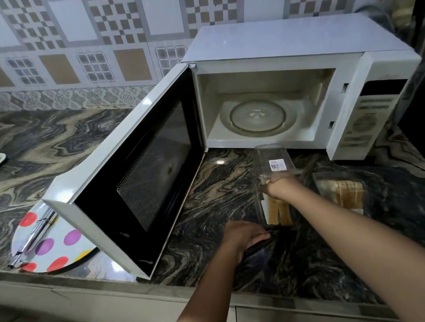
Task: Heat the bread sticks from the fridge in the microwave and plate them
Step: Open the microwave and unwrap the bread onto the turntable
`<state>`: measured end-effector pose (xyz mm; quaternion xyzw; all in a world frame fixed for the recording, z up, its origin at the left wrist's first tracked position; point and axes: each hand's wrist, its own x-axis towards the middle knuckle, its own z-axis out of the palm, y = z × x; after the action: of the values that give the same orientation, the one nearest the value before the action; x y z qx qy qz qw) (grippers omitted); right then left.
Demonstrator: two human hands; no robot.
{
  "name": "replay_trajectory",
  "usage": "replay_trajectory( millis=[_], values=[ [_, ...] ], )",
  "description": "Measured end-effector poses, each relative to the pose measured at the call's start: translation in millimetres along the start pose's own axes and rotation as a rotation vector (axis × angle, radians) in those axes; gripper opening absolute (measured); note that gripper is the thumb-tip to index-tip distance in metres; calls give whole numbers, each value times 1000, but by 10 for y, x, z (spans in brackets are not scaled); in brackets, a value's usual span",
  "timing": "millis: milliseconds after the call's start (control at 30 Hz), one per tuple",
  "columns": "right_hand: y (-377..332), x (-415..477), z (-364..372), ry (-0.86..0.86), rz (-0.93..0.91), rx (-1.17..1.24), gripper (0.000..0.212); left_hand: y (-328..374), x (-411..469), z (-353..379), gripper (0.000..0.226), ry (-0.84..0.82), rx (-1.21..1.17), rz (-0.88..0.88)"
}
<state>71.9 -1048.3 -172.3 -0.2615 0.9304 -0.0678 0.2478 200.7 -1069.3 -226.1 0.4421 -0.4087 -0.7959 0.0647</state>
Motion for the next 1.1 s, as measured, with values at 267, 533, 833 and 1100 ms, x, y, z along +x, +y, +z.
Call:
replay_trajectory(
  millis=[267, 533, 833, 1100],
  values=[
    [17, -122, -146, 39, -5, 101, 55, 10, 2, 72, 16, 82, 8, 31],
    [306, -471, -177, 140, -17, 210, 55, -76, 39, 139, 23, 149, 57, 171],
    [804, -869, -361, 295, 38, 338, 45, -90, 4, 155, 22, 120, 175, 114],
    [1105, -1092, -715, 431, 94, 418, 41, -150, 33, 203, 27, 225, 585, 287]
  ],
)
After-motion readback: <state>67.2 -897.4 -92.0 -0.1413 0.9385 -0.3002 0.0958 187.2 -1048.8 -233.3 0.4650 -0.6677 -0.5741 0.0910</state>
